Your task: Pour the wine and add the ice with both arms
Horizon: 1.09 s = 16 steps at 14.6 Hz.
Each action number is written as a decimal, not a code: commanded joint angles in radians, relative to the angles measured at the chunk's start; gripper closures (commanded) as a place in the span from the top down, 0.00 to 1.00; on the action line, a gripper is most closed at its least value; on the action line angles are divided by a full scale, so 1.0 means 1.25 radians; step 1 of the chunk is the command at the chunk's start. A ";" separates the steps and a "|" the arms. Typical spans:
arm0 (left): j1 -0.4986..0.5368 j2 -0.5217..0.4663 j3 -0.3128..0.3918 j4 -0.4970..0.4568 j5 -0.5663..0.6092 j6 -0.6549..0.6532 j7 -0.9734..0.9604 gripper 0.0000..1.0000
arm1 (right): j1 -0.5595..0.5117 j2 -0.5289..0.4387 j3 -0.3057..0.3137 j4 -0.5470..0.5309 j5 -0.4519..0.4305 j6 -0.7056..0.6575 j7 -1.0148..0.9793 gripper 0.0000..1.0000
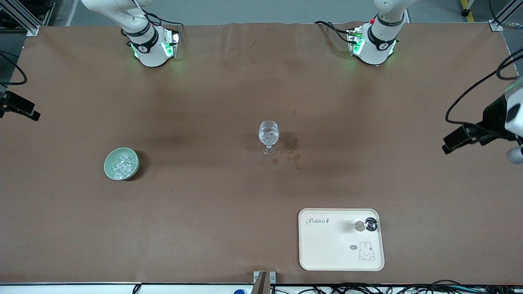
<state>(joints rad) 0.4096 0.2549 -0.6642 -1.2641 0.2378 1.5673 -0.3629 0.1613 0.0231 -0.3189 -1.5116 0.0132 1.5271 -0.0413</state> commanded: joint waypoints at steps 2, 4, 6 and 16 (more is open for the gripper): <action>-0.174 -0.108 0.230 -0.034 -0.067 -0.045 0.120 1.00 | -0.034 -0.001 0.016 0.078 -0.011 -0.047 -0.006 1.00; -0.240 -0.151 0.317 -0.056 -0.126 -0.067 0.121 1.00 | -0.046 -0.001 0.016 0.080 -0.011 -0.068 -0.009 1.00; -0.308 -0.205 0.394 -0.115 -0.166 -0.068 0.144 1.00 | -0.050 -0.007 0.018 0.080 -0.008 -0.107 -0.010 1.00; -0.330 -0.357 0.455 -0.337 -0.201 -0.014 0.231 1.00 | -0.132 -0.058 0.098 -0.001 0.003 -0.089 -0.044 1.00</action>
<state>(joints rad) -0.0265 -0.1525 -0.0993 -1.6363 0.0018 1.5187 -0.1072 0.0167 0.0094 -0.2279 -1.4393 0.0141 1.3796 -0.0828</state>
